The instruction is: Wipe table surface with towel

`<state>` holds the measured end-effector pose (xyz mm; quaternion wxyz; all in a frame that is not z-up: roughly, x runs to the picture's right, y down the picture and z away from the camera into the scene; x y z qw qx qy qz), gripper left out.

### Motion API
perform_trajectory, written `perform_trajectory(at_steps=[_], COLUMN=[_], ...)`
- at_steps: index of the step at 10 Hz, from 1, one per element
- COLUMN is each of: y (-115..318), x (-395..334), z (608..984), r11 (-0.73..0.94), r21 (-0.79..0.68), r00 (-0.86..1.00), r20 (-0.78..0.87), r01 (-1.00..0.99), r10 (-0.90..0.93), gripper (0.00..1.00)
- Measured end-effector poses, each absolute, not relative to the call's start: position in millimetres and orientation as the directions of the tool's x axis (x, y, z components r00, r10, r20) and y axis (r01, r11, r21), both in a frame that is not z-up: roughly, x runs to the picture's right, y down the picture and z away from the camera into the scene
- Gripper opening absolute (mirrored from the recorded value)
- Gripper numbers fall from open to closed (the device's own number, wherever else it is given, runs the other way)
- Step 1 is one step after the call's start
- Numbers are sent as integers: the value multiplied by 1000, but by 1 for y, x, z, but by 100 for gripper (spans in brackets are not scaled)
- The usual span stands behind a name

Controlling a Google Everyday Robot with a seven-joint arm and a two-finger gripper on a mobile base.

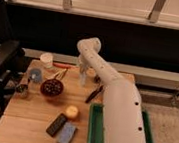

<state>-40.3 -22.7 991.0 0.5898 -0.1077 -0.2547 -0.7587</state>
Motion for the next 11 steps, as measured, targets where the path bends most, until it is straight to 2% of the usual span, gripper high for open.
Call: perform_trajectory(at_steps=[3,6,9,11], y=[-3,42,73,69], x=[-76,-81,-57,-25], z=[993,970,952,947], r11=[-179,-116,-48,-47], r21=[361,414,371,303], r00=[-342,-331,-263,-220], r20=[461,498,554,568], r01=[915,903,927,952], r10=[-819,-802,-790,-793], gripper=[0,0,0,0])
